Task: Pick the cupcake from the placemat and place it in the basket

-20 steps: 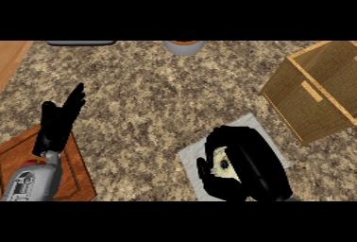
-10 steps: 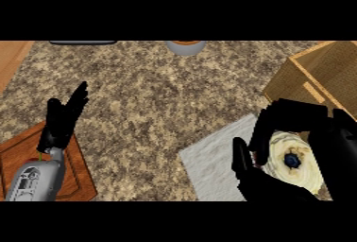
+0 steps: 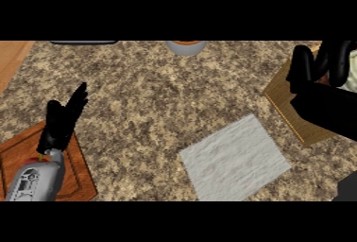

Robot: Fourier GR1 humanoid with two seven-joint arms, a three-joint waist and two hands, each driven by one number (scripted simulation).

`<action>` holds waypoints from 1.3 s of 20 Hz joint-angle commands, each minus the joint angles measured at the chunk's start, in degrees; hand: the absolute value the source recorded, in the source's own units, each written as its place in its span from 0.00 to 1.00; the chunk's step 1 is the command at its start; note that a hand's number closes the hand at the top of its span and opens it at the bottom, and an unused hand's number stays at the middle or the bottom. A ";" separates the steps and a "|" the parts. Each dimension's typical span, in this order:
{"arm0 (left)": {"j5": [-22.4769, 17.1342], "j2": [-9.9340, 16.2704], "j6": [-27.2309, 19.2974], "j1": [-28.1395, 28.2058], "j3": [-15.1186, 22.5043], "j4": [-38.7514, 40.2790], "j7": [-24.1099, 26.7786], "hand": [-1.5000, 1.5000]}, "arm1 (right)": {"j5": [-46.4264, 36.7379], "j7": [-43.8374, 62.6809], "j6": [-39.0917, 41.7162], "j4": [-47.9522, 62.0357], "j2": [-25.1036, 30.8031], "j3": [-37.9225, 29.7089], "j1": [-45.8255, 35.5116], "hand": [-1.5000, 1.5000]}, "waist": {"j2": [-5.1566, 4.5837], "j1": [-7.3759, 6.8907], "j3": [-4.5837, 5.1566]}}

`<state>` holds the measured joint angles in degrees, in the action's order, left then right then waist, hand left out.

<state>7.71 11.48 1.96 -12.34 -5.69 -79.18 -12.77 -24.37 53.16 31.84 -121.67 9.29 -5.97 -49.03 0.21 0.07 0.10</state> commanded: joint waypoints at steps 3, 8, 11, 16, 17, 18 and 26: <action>0.86 -1.40 -0.71 1.92 1.10 0.07 2.22 0.50 | -4.08 -1.96 8.81 10.59 14.72 -2.45 -3.23 1.00 | -0.36 -0.27 -0.01; -0.01 -0.28 0.23 -0.60 0.41 -1.62 -0.92 0.50 | -8.24 -11.08 7.72 21.75 20.85 -2.81 -2.00 1.00 | -0.47 -0.71 -0.10; 1.45 -1.61 -1.62 -4.29 0.98 1.50 -1.54 0.50 | -10.03 -17.61 7.13 27.36 25.89 -4.35 -1.32 1.00 | -0.59 -0.20 -0.10; 1.01 -1.47 -0.30 -1.49 1.53 -1.05 -1.57 0.50 | -11.97 -32.14 1.04 37.46 32.02 -8.75 2.47 1.00 | -0.53 -0.66 -0.15; 0.47 -0.36 0.07 -2.62 -0.25 2.66 0.55 0.50 | -13.43 -35.10 -0.43 37.23 32.40 -7.65 5.60 1.00 | -0.56 -0.31 -0.13; 1.67 -2.59 -1.42 -1.19 2.07 -1.11 -1.93 0.50 | -14.27 -37.68 -2.15 39.35 32.34 -7.08 5.91 1.00 | -0.45 -0.60 -0.14; 1.52 -1.52 -0.23 -0.03 0.99 1.38 2.64 0.50 | -14.81 -52.76 -6.25 54.41 34.56 -7.78 6.73 1.00 | -0.47 -0.70 -0.12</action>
<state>8.91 10.31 1.63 -12.92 -5.02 -78.52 -11.63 -37.80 8.08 28.13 -74.74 42.04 -13.64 -43.61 -0.21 -0.52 -0.01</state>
